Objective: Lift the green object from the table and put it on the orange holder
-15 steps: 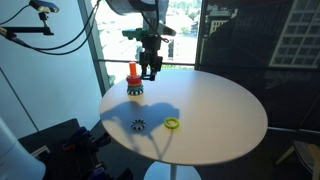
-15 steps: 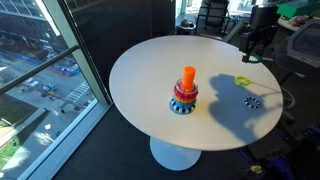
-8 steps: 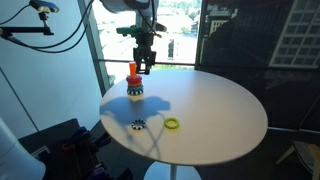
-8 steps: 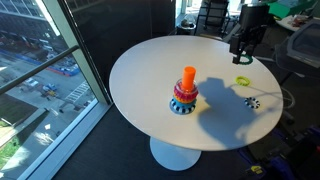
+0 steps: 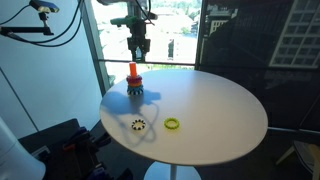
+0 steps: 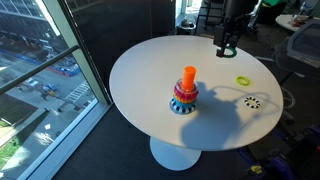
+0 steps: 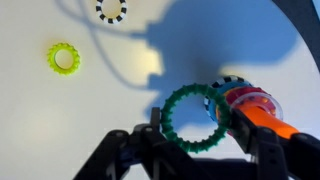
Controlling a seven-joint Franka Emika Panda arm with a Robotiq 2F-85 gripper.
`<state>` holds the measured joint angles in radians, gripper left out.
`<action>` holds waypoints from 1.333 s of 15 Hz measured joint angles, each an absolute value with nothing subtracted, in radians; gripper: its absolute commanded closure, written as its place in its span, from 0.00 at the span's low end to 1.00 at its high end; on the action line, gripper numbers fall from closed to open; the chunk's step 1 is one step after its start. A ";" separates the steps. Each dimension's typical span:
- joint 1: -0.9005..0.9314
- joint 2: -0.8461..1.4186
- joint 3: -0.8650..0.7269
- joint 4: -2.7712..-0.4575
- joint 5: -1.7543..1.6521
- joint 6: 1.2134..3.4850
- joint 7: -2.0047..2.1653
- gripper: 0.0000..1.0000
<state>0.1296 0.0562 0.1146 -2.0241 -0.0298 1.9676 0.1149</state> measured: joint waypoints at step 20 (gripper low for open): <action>0.197 0.187 0.184 -1.953 0.022 2.102 0.114 0.55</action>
